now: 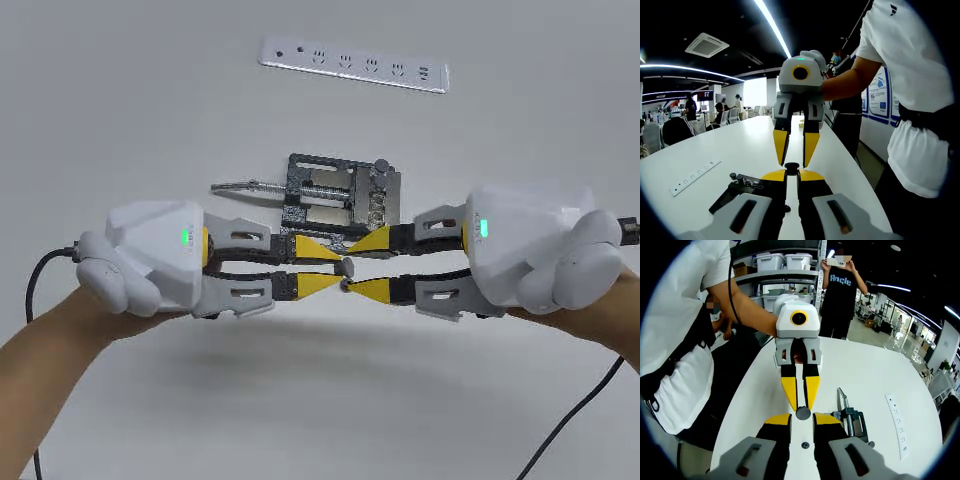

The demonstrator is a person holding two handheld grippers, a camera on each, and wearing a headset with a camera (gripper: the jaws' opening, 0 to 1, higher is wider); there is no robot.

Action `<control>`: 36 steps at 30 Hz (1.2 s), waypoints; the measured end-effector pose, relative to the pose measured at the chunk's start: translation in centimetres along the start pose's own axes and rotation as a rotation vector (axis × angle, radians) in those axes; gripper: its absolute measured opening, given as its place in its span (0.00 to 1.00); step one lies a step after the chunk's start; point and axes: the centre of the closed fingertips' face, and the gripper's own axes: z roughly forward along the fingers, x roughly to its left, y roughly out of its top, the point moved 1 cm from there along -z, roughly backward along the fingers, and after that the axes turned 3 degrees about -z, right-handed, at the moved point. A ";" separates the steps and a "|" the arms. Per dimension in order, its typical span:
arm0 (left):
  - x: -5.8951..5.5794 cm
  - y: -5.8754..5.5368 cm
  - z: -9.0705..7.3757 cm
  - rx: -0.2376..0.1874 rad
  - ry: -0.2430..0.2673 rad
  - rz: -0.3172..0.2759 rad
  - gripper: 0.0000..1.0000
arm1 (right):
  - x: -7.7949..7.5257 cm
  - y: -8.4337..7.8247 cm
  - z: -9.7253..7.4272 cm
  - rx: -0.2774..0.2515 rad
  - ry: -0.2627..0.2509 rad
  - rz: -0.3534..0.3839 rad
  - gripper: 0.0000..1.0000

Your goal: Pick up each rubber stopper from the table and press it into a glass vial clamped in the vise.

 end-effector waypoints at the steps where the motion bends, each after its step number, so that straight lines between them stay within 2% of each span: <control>1: 0.0 0.0 0.0 -0.002 -0.001 -0.001 0.03 | 0.0 0.0 0.0 0.000 0.001 -0.002 0.16; 25: 0.2 0.1 0.1 0.000 -0.018 -0.004 0.03 | -0.2 0.0 -0.1 0.000 0.016 -0.045 0.11; 36: 0.3 0.0 0.2 0.000 -0.027 -0.008 0.03 | -0.3 -0.1 -0.1 0.004 0.034 -0.043 0.11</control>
